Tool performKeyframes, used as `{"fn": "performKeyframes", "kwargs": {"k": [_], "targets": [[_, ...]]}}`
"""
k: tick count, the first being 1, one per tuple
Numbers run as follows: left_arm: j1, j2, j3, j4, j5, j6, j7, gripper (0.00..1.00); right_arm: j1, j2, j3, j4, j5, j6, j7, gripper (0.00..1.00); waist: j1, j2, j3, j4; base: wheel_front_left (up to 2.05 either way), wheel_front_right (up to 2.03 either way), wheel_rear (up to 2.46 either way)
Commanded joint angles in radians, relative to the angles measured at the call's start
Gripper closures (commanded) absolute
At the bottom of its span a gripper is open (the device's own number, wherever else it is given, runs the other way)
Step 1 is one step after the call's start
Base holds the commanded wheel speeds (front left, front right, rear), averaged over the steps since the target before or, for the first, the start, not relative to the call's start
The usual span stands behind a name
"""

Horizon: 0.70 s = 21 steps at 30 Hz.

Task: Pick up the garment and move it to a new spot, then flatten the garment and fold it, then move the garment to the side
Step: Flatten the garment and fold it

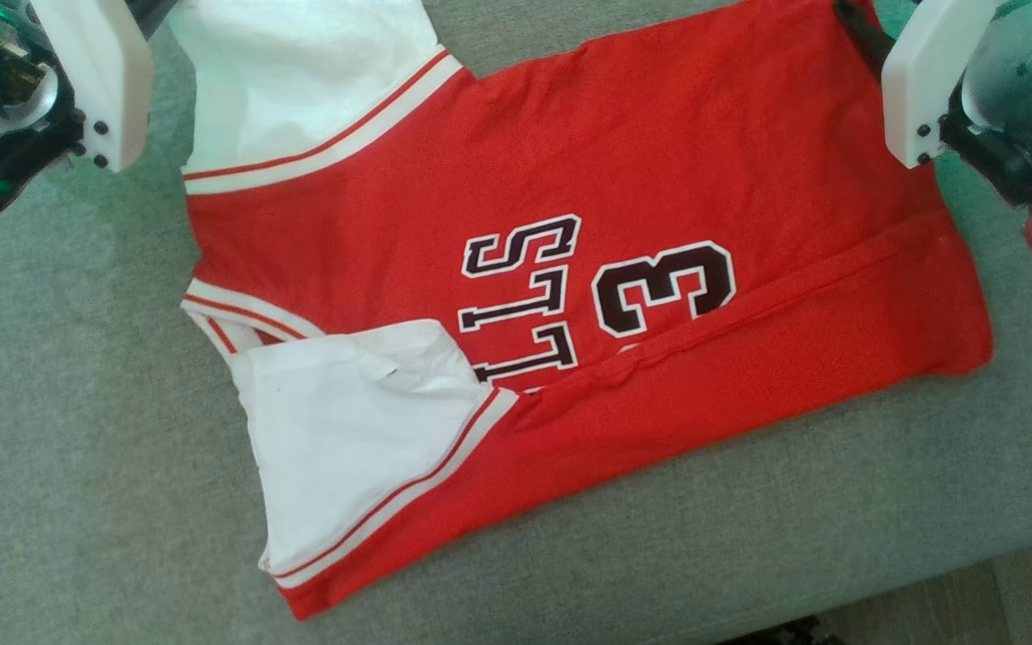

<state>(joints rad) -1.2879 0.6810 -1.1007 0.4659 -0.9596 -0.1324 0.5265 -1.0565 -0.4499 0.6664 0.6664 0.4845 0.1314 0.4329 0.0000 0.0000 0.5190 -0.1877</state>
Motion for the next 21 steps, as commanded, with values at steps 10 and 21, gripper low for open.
{"fn": "performKeyframes", "kwargs": {"k": [10, 21], "targets": [[-0.082, 0.026, -0.011, 0.007, -0.036, 0.002, -0.038, 1.00, -0.059, -0.001, 0.053, 0.050, 0.044, -0.001, -0.025, 0.55, 0.0000, 0.0000, 0.002, 0.015, 0.00, 0.00, 0.00], [-0.103, 0.017, -0.067, 0.029, -0.070, 0.002, -0.065, 1.00, -0.087, 0.002, 0.087, 0.106, 0.068, -0.001, -0.057, 0.83, 0.0000, 0.0000, -0.007, 0.026, 0.00, 0.00, 0.00]]}}
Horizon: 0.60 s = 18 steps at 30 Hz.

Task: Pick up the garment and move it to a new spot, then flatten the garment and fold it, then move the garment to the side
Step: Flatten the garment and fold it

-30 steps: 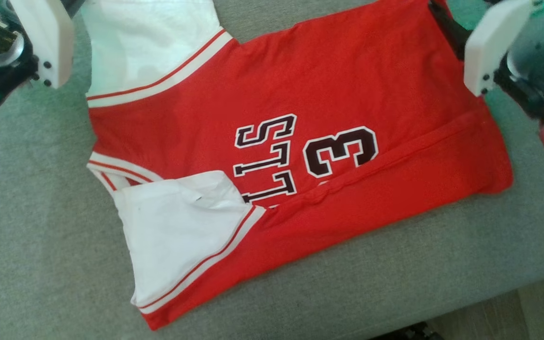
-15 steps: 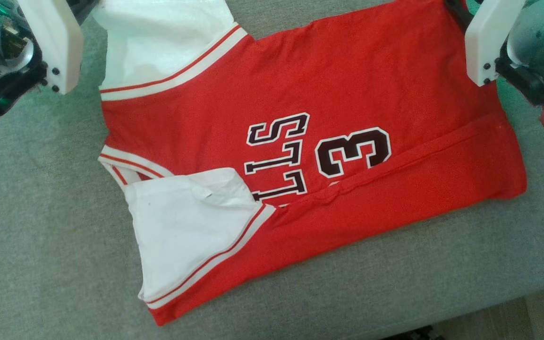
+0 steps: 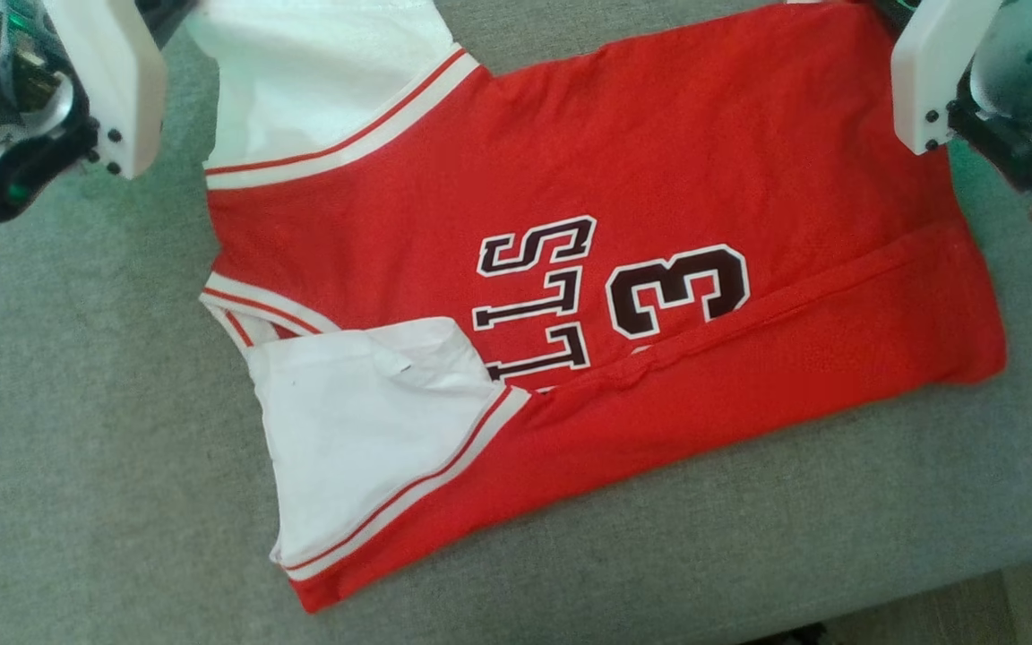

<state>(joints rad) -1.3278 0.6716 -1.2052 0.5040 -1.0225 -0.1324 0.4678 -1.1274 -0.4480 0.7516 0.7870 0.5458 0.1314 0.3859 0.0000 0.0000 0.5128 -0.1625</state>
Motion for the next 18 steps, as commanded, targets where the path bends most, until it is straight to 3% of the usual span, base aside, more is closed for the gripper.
{"fn": "performKeyframes", "kwargs": {"k": [1, 3, 11, 18], "targets": [[-0.065, 0.025, 0.032, -0.008, -0.010, 0.002, -0.009, 1.00, -0.018, 0.001, 0.005, -0.010, 0.007, -0.001, -0.013, 0.87, 0.0000, 0.0000, -0.001, 0.002, 0.00, 0.00, 0.00], [-0.069, 0.023, 0.022, -0.005, -0.017, 0.002, -0.014, 1.00, -0.022, 0.002, 0.011, -0.003, 0.010, -0.001, -0.017, 1.00, 0.0000, 0.0000, -0.002, 0.005, 0.00, 0.00, 0.00], [-0.085, 0.025, -0.010, 0.000, -0.019, 0.002, -0.068, 1.00, -0.030, 0.000, 0.011, 0.025, 0.061, -0.001, -0.033, 1.00, 0.0000, 0.0000, -0.010, 0.012, 0.00, 0.00, 0.00], [-0.119, 0.034, -0.025, -0.005, 0.011, 0.002, -0.206, 1.00, -0.029, -0.023, -0.090, 0.040, 0.173, -0.001, -0.097, 1.00, 0.0000, 0.0000, -0.020, 0.022, 0.00, 0.00, 0.00]]}}
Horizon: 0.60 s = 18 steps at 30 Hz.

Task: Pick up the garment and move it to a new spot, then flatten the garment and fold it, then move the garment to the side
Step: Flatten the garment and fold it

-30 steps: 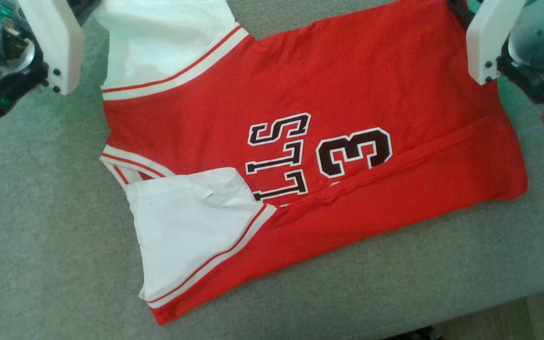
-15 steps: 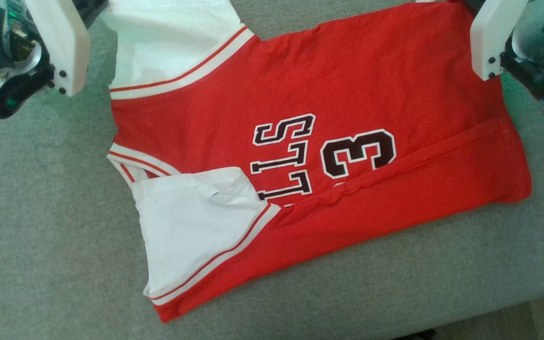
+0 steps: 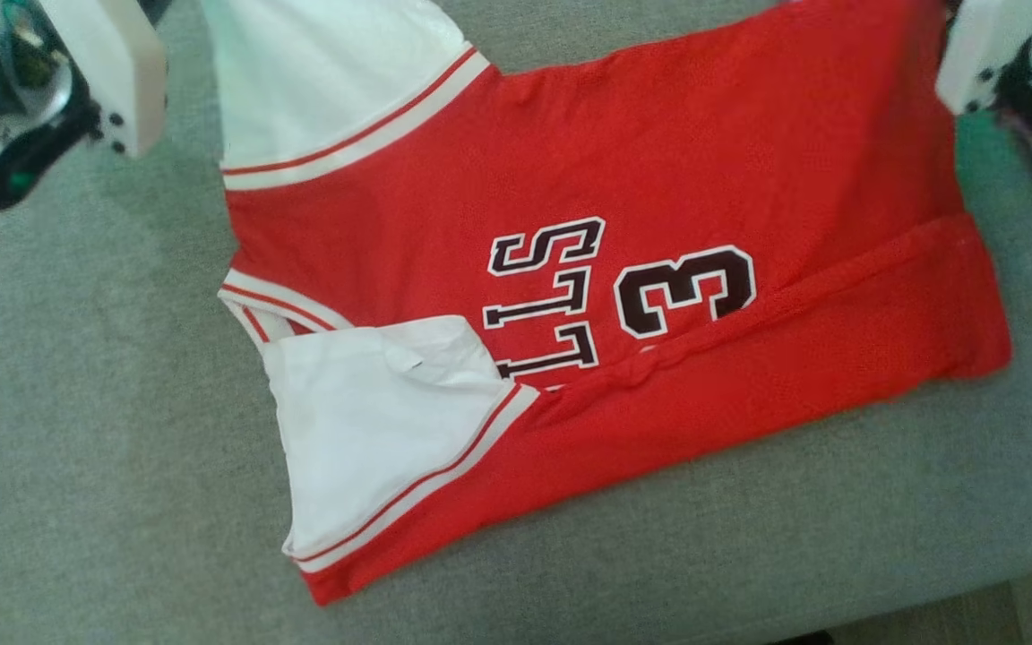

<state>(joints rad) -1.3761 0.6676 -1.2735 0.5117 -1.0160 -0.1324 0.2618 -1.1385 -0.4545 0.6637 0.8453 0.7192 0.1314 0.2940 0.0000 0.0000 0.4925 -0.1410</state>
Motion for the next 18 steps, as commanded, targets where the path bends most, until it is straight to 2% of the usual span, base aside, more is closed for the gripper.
{"fn": "performKeyframes", "kwargs": {"k": [1, 12, 15, 18], "targets": [[-0.078, 0.039, 0.042, -0.011, 0.008, 0.002, -0.018, 1.00, -0.017, -0.020, -0.016, -0.019, 0.014, -0.001, -0.013, 1.00, 0.0000, 0.0000, -0.001, 0.002, 0.00, 0.00, 0.00], [-0.159, 0.028, 0.043, 0.036, 0.059, 0.002, -0.235, 1.00, -0.002, -0.063, -0.103, -0.062, 0.084, -0.001, -0.119, 1.00, 0.0000, 0.0000, -0.011, 0.023, 0.00, 0.00, 0.00], [-0.147, 0.029, 0.032, 0.014, 0.029, 0.002, -0.242, 1.00, 0.029, -0.072, -0.105, -0.076, 0.099, -0.001, -0.118, 1.00, 0.0000, 0.0000, -0.021, 0.030, 0.00, 0.00, 0.00], [-0.118, 0.059, 0.015, -0.061, -0.014, 0.002, -0.206, 1.00, 0.070, -0.090, -0.110, -0.093, 0.113, -0.001, -0.122, 1.00, 0.0000, 0.0000, -0.030, 0.040, 0.00, 0.00, 0.00]]}}
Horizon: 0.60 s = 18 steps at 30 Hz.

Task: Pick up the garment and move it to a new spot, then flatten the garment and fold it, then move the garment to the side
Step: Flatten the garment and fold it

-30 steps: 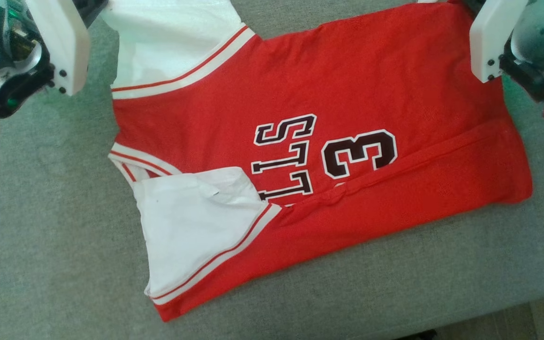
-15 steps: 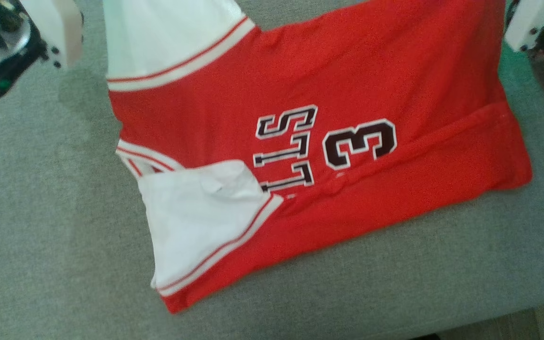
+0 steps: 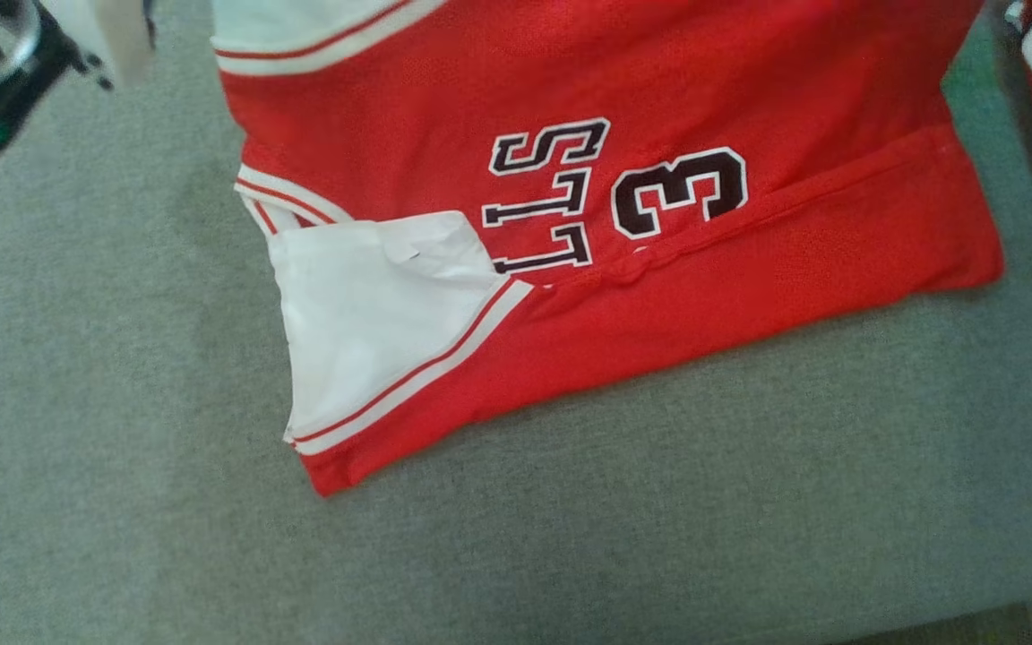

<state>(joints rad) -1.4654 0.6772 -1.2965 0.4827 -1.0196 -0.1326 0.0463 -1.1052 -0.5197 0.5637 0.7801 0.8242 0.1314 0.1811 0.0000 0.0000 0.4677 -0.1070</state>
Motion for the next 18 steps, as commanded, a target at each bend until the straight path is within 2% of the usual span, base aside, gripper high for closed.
{"fn": "performKeyframes", "kwargs": {"k": [1, 5, 10, 14, 18], "targets": [[-0.018, 0.064, 0.034, -0.061, -0.024, 0.002, 0.019, 1.00, 0.052, -0.032, -0.013, -0.034, 0.013, -0.001, -0.012, 1.00, 0.0000, 0.0000, -0.008, 0.010, 0.00, 0.00, 0.00], [0.031, 0.140, 0.026, -0.182, -0.054, 0.002, 0.035, 1.00, 0.124, -0.060, -0.023, -0.068, 0.030, -0.001, -0.025, 1.00, 0.0000, 0.0000, -0.023, 0.027, 0.00, 0.00, 0.00], [0.121, 0.231, 0.023, -0.313, -0.069, 0.007, 0.003, 1.00, 0.218, -0.094, -0.041, -0.118, 0.045, -0.001, -0.048, 1.00, 0.0000, 0.0000, -0.049, 0.045, 0.00, 0.00, 0.00], [0.206, 0.285, 0.021, -0.428, -0.068, 0.048, -0.021, 1.00, 0.294, -0.119, -0.056, -0.162, 0.043, -0.001, -0.060, 1.00, 0.0000, 0.0000, -0.066, 0.058, 0.00, 0.00, 0.00], [0.280, 0.313, 0.020, -0.515, -0.071, 0.088, -0.037, 1.00, 0.350, -0.133, -0.073, -0.190, 0.039, -0.001, -0.066, 1.00, 0.0000, 0.0000, -0.075, 0.066, 0.00, 0.00, 0.00]]}}
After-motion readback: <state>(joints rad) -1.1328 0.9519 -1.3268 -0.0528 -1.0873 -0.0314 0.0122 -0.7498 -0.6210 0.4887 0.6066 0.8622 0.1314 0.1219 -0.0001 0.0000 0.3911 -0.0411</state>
